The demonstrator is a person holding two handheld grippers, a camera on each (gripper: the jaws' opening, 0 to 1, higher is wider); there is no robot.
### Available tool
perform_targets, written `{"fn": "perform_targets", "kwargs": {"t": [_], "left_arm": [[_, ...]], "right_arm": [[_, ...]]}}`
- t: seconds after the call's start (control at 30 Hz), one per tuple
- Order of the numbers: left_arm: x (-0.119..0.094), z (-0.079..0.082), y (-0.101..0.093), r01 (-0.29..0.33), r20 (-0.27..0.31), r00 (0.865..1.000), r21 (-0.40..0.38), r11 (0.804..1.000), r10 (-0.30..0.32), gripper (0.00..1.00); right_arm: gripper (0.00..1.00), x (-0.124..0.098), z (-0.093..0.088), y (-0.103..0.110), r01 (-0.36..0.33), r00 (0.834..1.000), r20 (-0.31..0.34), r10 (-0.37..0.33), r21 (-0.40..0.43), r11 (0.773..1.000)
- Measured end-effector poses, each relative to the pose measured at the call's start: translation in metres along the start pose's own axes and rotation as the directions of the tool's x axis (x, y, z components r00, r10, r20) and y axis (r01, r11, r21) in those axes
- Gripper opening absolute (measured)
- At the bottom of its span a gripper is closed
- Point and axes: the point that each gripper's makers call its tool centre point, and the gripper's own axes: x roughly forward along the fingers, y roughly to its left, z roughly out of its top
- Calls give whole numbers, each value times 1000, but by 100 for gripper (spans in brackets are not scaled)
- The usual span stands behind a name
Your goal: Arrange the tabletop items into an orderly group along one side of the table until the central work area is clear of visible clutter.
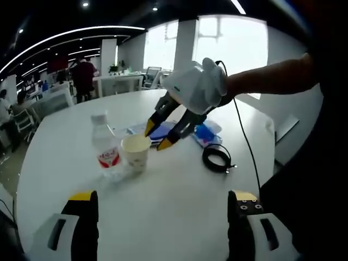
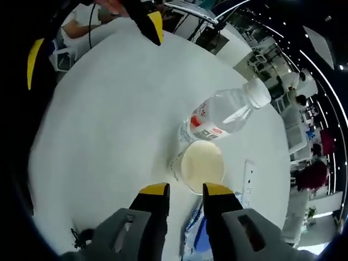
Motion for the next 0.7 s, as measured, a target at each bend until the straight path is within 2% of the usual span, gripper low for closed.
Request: {"fn": "perform_targets", "kwargs": {"t": [0.3,0.43,0.57,0.7], "left_arm": [[-1,6,2,-14,20,1000,-8,1000,14,99],[-1,9,1,-14,28,1000,-10,1000,15,99],[-1,11,1,-18,37,999,-14,1000,18,99],[-2,14,0,-22,46,999,-15,1000,22,100]], "right_arm": [[31,-21,-1,3,33,998,49,-41,142,989],[38,-31,-3,8,34,995,87,-56,244,969],[43,-37,-12,10,57,991,94,-93,326,944],[51,-46,-21,16,72,986,104,-129,433,899]]}}
